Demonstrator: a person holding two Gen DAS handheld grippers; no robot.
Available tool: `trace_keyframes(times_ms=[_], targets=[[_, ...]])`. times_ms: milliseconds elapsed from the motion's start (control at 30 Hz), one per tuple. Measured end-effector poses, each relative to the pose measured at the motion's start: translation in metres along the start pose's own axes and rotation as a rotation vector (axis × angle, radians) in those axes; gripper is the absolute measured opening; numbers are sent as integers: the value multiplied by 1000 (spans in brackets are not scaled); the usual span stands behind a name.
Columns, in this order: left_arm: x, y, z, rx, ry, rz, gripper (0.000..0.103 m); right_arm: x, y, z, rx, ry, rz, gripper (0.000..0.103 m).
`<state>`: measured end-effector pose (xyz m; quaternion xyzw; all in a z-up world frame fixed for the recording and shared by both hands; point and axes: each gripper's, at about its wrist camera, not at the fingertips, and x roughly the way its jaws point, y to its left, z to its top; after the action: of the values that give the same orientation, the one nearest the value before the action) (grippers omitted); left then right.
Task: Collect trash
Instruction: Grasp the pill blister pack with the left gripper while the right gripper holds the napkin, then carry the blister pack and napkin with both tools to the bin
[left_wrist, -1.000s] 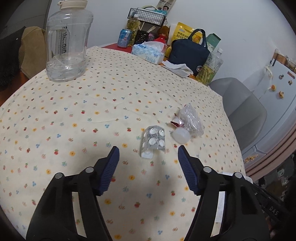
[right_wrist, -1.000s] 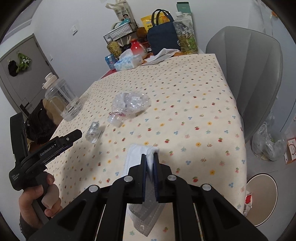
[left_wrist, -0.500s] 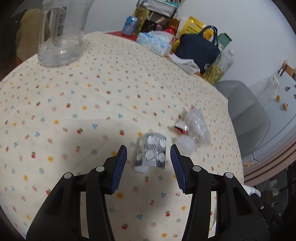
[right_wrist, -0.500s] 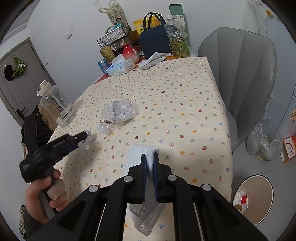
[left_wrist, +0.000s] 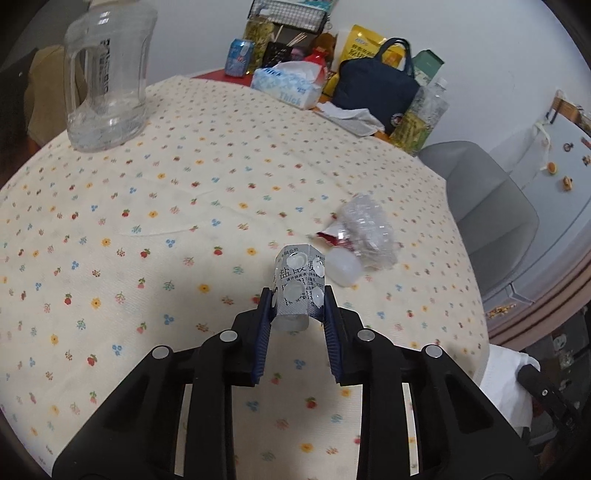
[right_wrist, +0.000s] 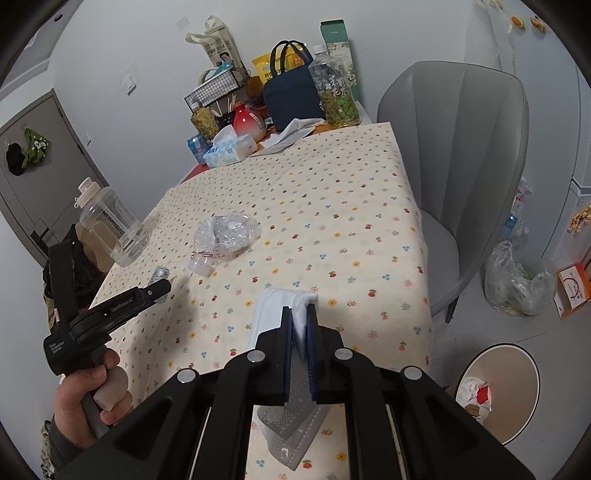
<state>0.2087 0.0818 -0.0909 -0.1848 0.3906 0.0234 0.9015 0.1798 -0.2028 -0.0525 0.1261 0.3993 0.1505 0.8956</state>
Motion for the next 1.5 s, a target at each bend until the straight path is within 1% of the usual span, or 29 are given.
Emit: trace_keyframes(times_ms=[300,533,833,1100,1500], targets=[[-29,-50,-4,90,-38,-50,27,-29,-26,1,44,-55,-18,8],[-32,-95,-14,167,-34,-99,27,-52,-63,0,105,-93,-53,8],[-22,-157,-35,267,-2,-149,27,-73,-124,-8,206,-121,-122,8],[-6,-213,-59,363,42,-176,27,-83,-181,-27,307,-132,-175,8],[21,-286,-99,494,121,-210,27,-96,-260,-58,450,-142,-244,8]])
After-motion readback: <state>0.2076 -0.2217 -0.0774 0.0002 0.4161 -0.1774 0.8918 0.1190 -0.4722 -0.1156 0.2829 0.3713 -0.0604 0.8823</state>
